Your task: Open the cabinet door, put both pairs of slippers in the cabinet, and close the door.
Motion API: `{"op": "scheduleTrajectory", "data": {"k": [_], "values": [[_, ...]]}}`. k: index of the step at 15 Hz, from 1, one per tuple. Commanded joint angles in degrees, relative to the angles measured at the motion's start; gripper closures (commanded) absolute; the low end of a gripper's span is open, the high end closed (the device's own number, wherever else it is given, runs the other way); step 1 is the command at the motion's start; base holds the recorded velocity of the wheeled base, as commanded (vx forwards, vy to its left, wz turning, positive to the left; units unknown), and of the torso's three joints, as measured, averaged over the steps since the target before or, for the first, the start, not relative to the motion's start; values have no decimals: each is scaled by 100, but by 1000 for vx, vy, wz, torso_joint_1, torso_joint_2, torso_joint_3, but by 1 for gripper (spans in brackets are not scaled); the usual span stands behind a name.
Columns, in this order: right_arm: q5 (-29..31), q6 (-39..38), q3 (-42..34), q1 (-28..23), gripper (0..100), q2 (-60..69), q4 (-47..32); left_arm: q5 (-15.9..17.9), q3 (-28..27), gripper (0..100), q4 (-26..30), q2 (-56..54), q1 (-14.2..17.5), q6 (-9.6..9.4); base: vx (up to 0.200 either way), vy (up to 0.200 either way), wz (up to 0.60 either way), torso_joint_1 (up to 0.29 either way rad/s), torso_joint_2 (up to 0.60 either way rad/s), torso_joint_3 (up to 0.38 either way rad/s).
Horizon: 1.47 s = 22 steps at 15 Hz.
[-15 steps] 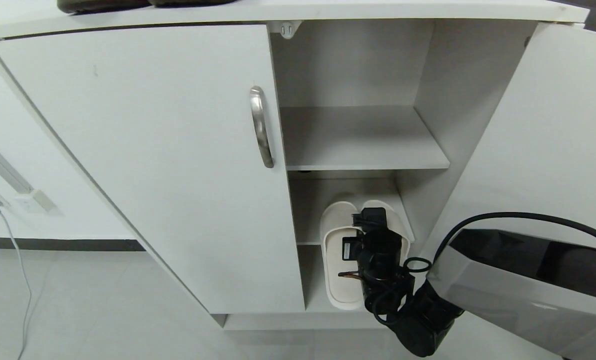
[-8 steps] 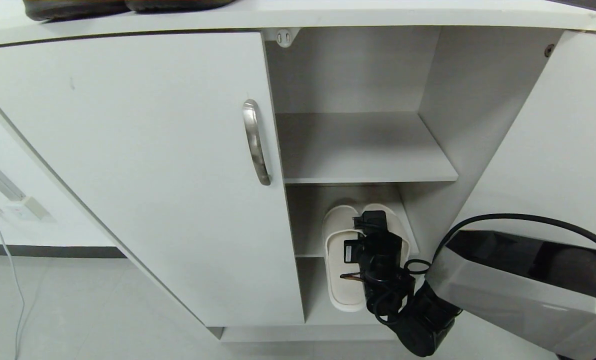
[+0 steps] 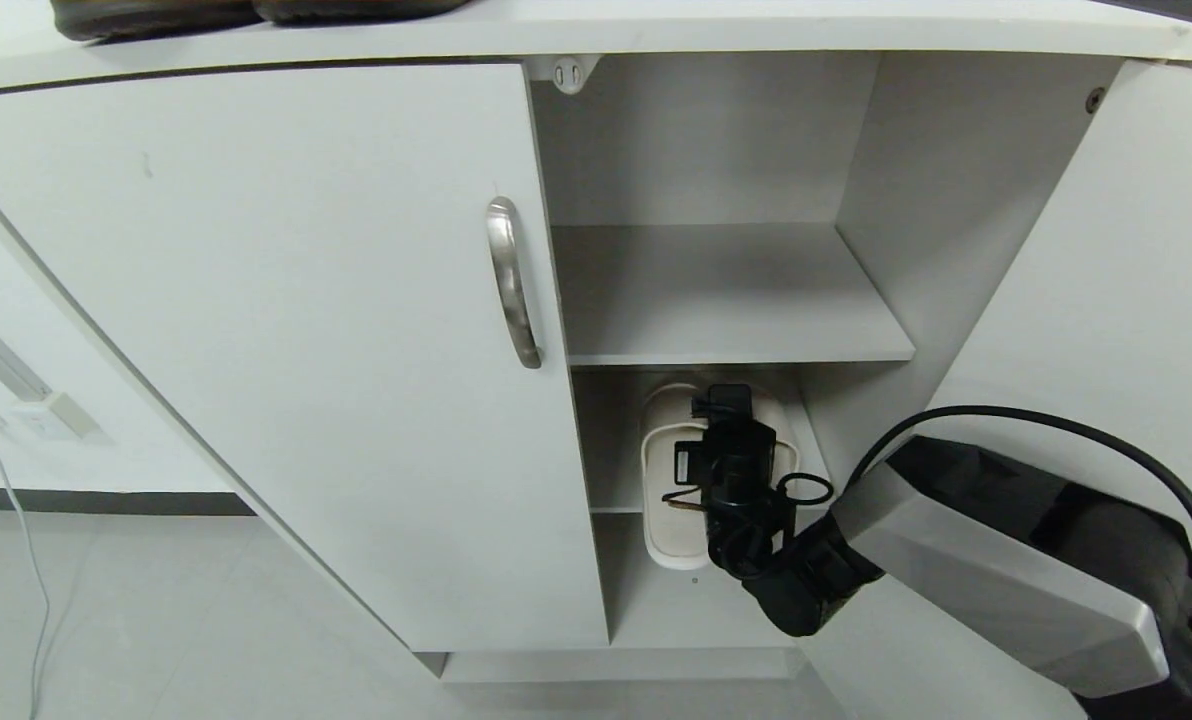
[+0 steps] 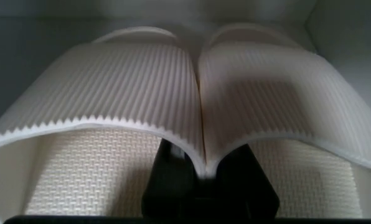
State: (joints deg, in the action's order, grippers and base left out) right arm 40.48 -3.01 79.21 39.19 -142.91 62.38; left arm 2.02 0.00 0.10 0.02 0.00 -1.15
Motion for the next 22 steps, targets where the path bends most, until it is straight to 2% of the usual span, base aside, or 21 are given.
{"op": "scheduleTrajectory", "data": {"k": [1, 6, 10, 20, 21, 22], "values": [[-32, 2, 745, -131, 100, -264, -402, 0, 0, 100, -1, -2, 0, 0, 0, 0, 0, 0, 0, 0], [-164, 2, 1456, -351, 100, -483, -850, 0, 0, 100, -1, -2, 0, 0, 0, 0, 0, 0, 0, 0], [-454, 20, 1465, -395, 100, -501, -894, 0, 0, 100, 8, -2, 0, 0, 0, 0, 0, 0, 0, 0], [-454, 37, 1738, -421, 100, -677, -1175, 0, 0, 100, -1, -2, 0, 0, 0, 0, 0, 0, 0, 0], [-454, 37, 1729, -421, 0, -677, -1175, 0, 0, 100, -1, 6, 0, 0, 0, 0, 0, 0, 0, 0], [-454, 37, 1685, -421, 0, -677, -1175, 0, 0, 100, -1, -2, 0, 0, 0, 0, 0, 0, 0, 0]]}}
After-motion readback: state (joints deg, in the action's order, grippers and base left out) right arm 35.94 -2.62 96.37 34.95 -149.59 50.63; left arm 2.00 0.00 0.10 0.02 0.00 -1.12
